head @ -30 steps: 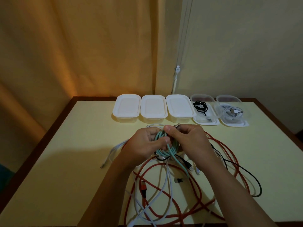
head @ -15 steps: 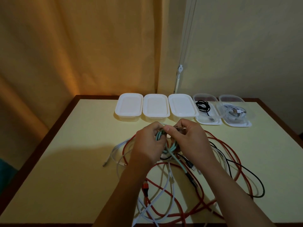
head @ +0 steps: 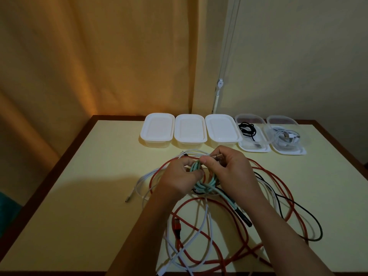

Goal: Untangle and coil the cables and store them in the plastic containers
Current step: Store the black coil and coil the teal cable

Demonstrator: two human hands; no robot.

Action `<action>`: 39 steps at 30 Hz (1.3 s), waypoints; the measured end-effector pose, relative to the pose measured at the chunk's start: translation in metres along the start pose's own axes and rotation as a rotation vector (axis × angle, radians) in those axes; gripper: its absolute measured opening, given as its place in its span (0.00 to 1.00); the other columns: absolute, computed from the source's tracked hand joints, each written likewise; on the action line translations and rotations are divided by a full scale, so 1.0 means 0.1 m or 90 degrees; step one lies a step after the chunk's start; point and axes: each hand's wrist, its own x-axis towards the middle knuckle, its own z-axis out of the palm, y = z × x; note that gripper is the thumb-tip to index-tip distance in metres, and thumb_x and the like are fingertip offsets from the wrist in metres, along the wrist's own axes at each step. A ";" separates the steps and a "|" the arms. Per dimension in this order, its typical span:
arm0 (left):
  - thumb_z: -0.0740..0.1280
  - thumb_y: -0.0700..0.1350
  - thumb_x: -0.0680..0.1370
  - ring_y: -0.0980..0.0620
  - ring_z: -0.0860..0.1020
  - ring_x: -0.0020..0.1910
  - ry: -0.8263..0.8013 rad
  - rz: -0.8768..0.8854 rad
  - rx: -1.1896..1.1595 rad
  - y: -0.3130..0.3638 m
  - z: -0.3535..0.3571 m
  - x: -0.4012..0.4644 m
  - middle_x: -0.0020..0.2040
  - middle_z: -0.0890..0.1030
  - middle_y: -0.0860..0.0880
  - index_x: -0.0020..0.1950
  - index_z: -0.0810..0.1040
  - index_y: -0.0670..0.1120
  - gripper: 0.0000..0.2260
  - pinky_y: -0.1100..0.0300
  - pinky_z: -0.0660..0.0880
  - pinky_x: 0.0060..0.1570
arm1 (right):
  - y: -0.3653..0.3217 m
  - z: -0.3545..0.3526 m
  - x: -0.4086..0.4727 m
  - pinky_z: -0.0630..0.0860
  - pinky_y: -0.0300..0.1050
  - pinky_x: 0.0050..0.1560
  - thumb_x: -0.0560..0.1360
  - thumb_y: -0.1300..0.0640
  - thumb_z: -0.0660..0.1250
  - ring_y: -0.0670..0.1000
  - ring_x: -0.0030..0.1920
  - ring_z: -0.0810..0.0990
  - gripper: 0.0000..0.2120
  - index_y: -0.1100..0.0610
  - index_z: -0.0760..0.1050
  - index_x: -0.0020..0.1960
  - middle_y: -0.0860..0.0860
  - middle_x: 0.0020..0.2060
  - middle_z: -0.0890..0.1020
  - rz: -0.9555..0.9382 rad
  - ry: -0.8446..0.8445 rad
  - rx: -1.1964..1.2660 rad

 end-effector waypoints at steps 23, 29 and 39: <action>0.65 0.49 0.81 0.59 0.82 0.52 0.029 0.068 -0.110 0.01 0.00 0.02 0.48 0.85 0.57 0.50 0.83 0.58 0.08 0.60 0.77 0.53 | 0.08 -0.07 0.06 0.76 0.37 0.32 0.78 0.53 0.71 0.41 0.33 0.81 0.07 0.54 0.78 0.42 0.48 0.33 0.82 0.042 0.026 0.052; 0.65 0.39 0.81 0.50 0.85 0.47 0.119 0.085 -0.243 0.02 0.05 0.02 0.50 0.85 0.46 0.54 0.81 0.48 0.07 0.54 0.83 0.44 | 0.09 -0.09 0.09 0.82 0.48 0.38 0.79 0.54 0.70 0.50 0.38 0.85 0.06 0.56 0.80 0.45 0.51 0.37 0.85 0.048 0.012 0.130; 0.74 0.42 0.75 0.54 0.74 0.36 0.181 0.139 -0.096 -0.06 0.02 0.10 0.36 0.70 0.50 0.58 0.77 0.56 0.15 0.52 0.78 0.41 | 0.09 -0.13 0.05 0.80 0.35 0.42 0.78 0.58 0.70 0.42 0.40 0.85 0.07 0.46 0.84 0.46 0.42 0.38 0.86 0.019 -0.016 0.134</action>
